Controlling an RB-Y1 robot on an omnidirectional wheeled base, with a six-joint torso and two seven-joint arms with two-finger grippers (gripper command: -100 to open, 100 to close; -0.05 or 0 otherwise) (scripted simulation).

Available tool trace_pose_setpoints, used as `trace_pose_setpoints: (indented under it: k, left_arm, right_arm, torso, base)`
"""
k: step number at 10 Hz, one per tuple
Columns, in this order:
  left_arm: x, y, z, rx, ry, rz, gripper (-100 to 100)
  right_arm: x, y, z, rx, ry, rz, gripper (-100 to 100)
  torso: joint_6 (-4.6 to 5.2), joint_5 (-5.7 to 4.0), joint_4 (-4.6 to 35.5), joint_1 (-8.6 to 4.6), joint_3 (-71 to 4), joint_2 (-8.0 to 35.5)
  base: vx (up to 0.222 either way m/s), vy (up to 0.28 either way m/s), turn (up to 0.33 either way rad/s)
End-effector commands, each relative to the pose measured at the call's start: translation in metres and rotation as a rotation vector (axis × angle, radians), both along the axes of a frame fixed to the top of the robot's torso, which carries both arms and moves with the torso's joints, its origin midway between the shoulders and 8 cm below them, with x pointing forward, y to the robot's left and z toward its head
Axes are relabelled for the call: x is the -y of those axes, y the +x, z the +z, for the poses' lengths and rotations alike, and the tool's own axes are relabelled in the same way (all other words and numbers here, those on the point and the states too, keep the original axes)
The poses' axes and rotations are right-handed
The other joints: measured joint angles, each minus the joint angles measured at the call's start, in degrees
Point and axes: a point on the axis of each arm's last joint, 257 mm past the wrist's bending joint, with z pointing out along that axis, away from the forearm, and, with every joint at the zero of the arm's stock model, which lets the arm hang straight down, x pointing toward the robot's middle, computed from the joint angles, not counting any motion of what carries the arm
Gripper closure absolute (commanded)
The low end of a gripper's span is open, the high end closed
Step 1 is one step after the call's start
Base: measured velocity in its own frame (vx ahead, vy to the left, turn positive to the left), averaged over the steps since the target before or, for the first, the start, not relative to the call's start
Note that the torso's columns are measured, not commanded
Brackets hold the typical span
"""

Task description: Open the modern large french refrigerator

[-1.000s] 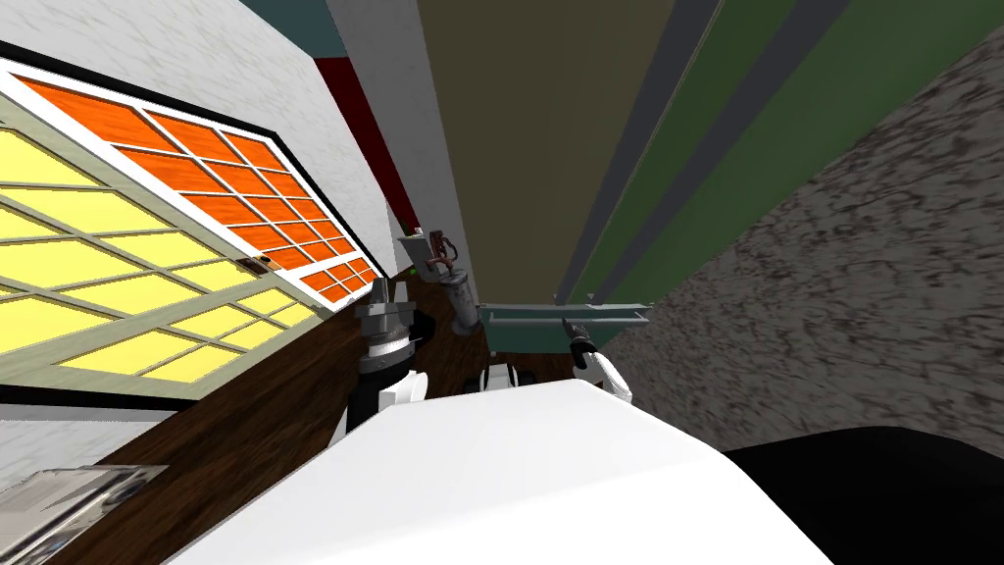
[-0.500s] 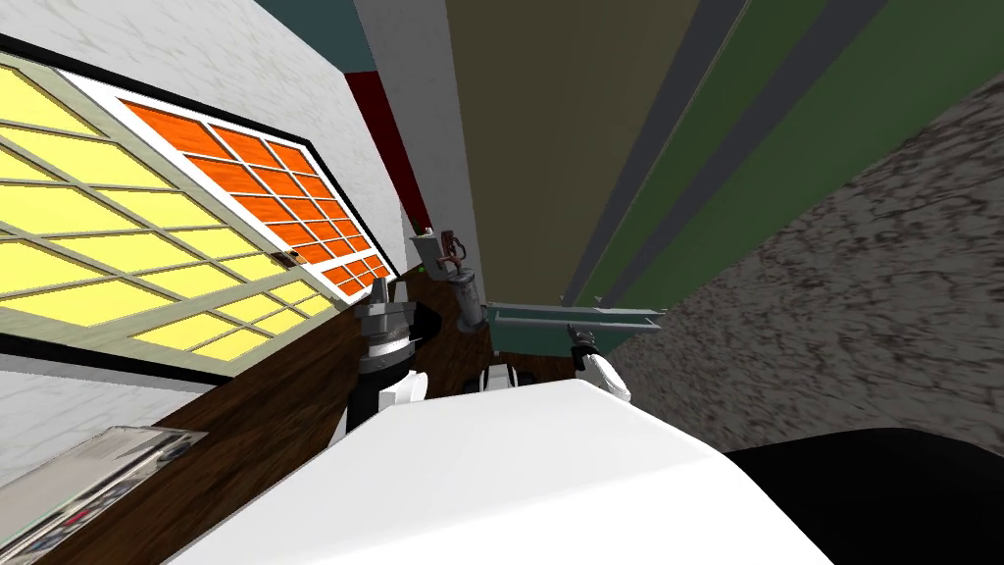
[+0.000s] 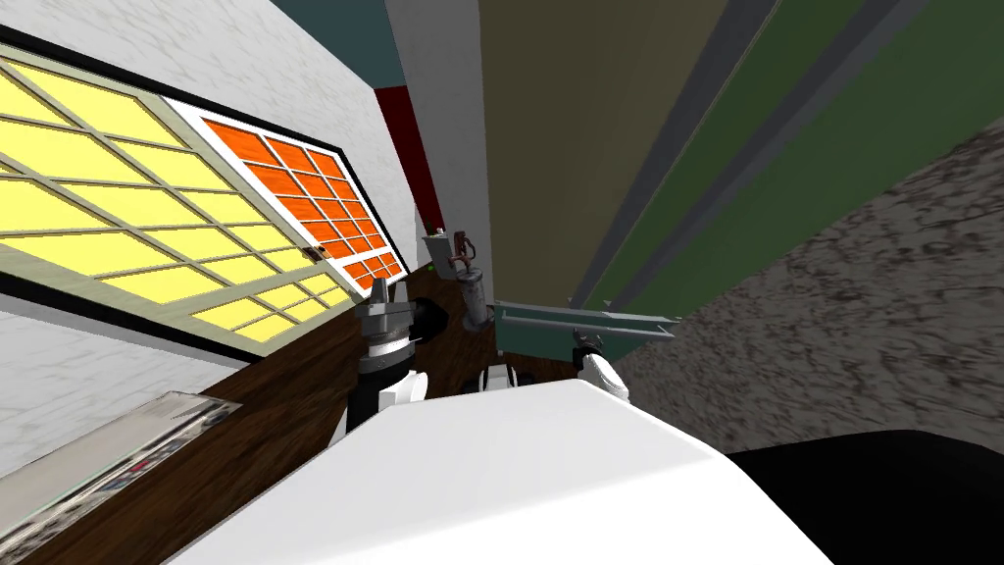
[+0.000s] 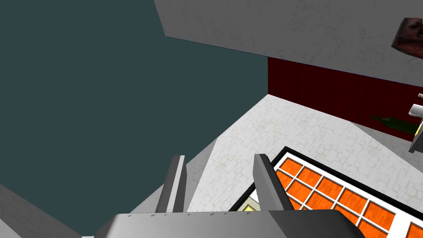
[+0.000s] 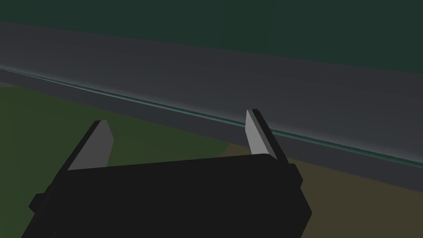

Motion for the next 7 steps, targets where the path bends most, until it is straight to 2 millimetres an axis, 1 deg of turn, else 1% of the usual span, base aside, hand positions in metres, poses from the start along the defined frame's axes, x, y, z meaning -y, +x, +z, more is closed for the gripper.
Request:
trace_pose_setpoints:
  k: [1, 2, 3, 4, 5, 6, 7]
  left_arm:
    - [0.000, 0.000, 0.000, 0.000, 0.000, 0.000, 0]
    - [0.000, 0.000, 0.000, 0.000, 0.000, 0.000, 0]
    - [0.000, 0.000, 0.000, 0.000, 0.000, 0.000, 0]
    - [0.000, 0.000, 0.000, 0.000, 0.000, 0.000, 0]
    - [0.000, 0.000, 0.000, 0.000, 0.000, 0.000, 0]
    - [0.000, 0.000, 0.000, 0.000, 0.000, 0.000, 0]
    - [0.000, 0.000, 0.000, 0.000, 0.000, 0.000, 0]
  right_arm:
    - [0.006, -0.013, -0.018, -0.080, -0.058, -0.008, -100]
    - [0.018, -0.020, -0.017, -0.120, -0.114, -0.042, -100]
    - [0.020, -0.025, -0.022, -0.150, -0.138, -0.035, -100]
    - [0.021, -0.028, -0.026, -0.171, -0.156, -0.029, -100]
    - [0.032, -0.037, -0.028, -0.224, -0.213, -0.059, -100]
    - [0.033, -0.043, -0.034, -0.253, -0.231, -0.054, -100]
    - [0.033, -0.042, -0.032, -0.258, -0.249, -0.046, -100]
  torso:
    - [-0.01, -0.10, -0.1, -0.09, -0.1, -0.1]
    - [0.15, -0.11, -0.1, -0.18, -0.1, -0.2]
    - [-0.20, -0.26, -0.1, -0.24, -0.1, -0.3]
    - [0.00, -0.02, 0.0, -0.16, -0.2, -0.3]
    - [0.27, 0.33, 0.2, 0.12, -0.1, 0.1]
    - [-0.06, 0.13, 0.2, 0.02, 0.1, 0.1]
    - [0.12, 0.25, 0.2, 0.07, 0.0, 0.2]
  base:
    - [-0.007, 0.015, 0.021]
    - [-0.020, 0.037, 0.312]
    - [-0.025, 0.039, 0.136]
    - [0.005, 0.016, -0.004]
    - [-0.012, 0.027, 0.218]
    - [-0.016, 0.036, 0.192]
    - [0.013, 0.015, 0.036]
